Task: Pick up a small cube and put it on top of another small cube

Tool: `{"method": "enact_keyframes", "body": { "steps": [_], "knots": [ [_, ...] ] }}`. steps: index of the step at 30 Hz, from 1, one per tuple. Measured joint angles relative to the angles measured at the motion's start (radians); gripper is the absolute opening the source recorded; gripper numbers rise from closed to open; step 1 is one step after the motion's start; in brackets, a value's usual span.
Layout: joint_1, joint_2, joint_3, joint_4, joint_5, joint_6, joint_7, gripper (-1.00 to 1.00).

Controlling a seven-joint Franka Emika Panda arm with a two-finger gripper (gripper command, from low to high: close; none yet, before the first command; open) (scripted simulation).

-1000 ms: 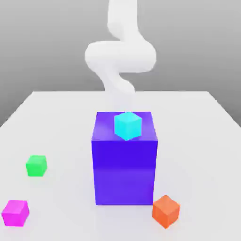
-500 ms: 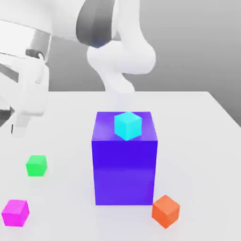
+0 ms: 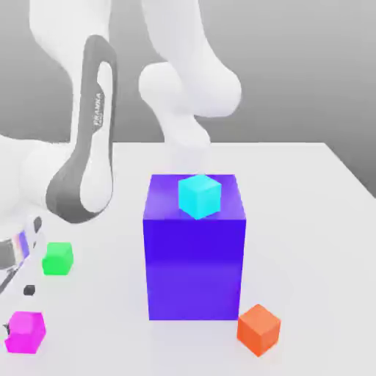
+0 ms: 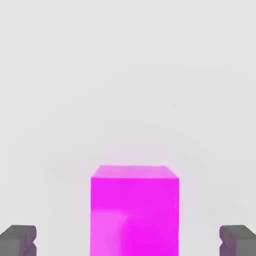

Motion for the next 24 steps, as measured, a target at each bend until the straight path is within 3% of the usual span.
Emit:
{"method": "enact_keyframes", "body": {
  "steps": [7, 12, 24],
  "knots": [
    [-0.001, 0.009, 0.001, 0.002, 0.000, 0.008, 0.001, -1.00],
    [-0.001, -0.147, -0.009, -0.042, -0.011, -0.106, 0.014, -1.00],
    [-0.136, -0.556, -0.160, -0.436, -0.099, -0.124, 0.230, -1.00]
  ]
}}
